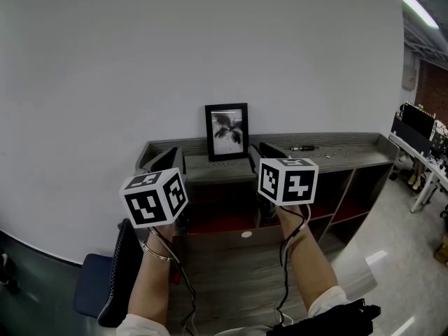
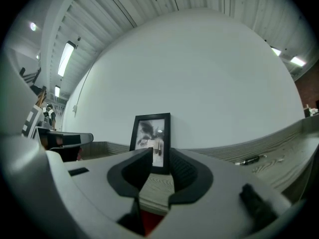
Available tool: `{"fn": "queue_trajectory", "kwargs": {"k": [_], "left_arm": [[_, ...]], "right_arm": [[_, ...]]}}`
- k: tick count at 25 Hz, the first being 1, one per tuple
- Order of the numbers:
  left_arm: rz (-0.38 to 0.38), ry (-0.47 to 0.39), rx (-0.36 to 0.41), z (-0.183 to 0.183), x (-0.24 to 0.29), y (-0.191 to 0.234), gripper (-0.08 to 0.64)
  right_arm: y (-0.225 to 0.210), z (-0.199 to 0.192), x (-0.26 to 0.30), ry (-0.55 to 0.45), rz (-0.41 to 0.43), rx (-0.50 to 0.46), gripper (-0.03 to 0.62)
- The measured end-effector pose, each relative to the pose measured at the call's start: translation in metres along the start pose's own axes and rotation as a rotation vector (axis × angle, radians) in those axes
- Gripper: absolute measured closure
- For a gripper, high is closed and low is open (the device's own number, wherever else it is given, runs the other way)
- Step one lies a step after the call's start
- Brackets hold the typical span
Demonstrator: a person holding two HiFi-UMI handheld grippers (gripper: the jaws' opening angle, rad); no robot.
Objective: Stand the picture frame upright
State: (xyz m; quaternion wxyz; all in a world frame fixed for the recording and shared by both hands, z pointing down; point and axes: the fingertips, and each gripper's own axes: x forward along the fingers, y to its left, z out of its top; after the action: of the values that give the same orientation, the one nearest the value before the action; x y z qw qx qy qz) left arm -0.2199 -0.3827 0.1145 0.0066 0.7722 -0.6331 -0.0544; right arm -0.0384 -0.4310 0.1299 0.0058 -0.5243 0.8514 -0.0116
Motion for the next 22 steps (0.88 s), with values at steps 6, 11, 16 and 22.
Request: {"fn": "queue_trajectory", "kwargs": {"k": [6,11,16,22], "left_arm": [[-0.008,0.02,-0.002,-0.014,-0.019,-0.002,0.546],[-0.016,0.043,-0.009,-0.032,-0.033,-0.008,0.546],[-0.029,0.088,-0.017,-0.064,-0.042,-0.02,0.546],[-0.034,0.143,-0.035,-0.104,-0.054,-0.032,0.546]], "right_arm": [[0.007,-0.014,-0.017,0.012,-0.02,0.005,0.488],[0.011,-0.033,-0.035,0.033,-0.026,0.016,0.488],[0.006,-0.062,-0.053,0.063,-0.045,0.034,0.488],[-0.005,-0.099,-0.073,0.105,-0.059,0.072,0.489]]}}
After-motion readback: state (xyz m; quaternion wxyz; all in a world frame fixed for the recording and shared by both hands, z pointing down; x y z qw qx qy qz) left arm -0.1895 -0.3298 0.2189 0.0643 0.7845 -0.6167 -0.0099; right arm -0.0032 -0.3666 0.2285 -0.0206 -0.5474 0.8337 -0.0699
